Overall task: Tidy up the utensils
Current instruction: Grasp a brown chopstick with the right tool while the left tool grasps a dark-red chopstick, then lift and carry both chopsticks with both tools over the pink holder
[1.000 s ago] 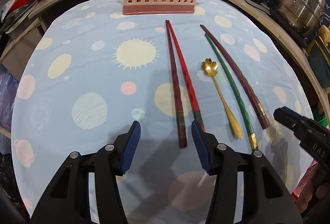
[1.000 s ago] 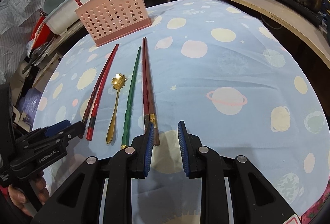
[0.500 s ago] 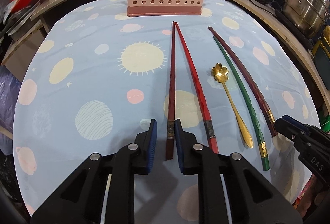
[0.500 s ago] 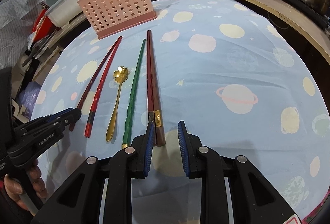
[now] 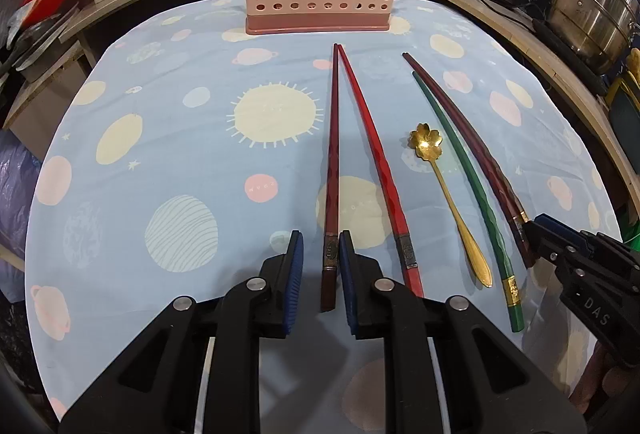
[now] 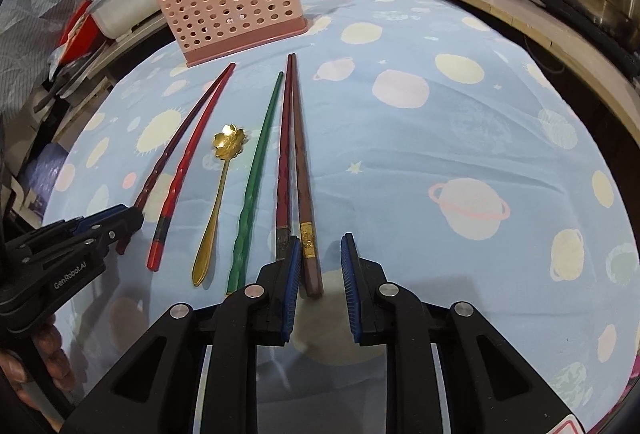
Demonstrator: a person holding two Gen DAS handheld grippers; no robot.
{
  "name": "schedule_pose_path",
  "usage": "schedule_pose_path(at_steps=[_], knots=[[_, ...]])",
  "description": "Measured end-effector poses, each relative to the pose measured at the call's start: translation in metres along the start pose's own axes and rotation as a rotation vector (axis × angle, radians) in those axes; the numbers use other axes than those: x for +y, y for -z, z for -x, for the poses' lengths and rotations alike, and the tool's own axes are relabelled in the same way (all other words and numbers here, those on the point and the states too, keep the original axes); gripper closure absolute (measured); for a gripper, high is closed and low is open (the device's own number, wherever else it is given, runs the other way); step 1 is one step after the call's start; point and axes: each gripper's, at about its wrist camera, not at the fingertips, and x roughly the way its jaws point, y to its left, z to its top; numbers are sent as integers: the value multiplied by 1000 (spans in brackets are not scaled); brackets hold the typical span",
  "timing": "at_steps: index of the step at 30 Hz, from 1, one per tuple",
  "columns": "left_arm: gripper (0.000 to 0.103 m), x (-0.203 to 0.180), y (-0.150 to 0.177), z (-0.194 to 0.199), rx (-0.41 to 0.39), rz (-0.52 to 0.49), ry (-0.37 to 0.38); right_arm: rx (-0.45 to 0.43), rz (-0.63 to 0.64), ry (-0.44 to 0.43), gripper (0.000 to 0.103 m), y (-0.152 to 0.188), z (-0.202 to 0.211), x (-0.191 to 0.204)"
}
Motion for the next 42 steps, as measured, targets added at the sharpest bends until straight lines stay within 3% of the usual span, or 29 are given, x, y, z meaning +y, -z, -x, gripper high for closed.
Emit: schedule_pose_path(at_steps=[2, 4, 9, 11, 22, 32, 42], knots=[[86, 1, 0, 0, 1, 4, 7, -3, 7, 6, 85, 0, 0, 1], [86, 1, 0, 0, 1, 5, 9, -2, 2, 9, 94, 0, 0, -2], [87, 1, 1, 1, 1, 1, 12, -2, -7, 5, 96, 0, 2, -7], [96, 2, 1, 2, 7, 3, 30, -7, -9, 1, 96, 1, 5, -7], [96, 7, 13, 26, 12, 31, 79, -89, -26, -21, 96, -3, 44, -11], [96, 14, -9, 86, -121, 54, 94, -230, -38, -57, 96, -28, 99, -10], [96, 19, -72, 139, -299, 52, 81, -393, -28, -109, 96, -87, 148, -8]])
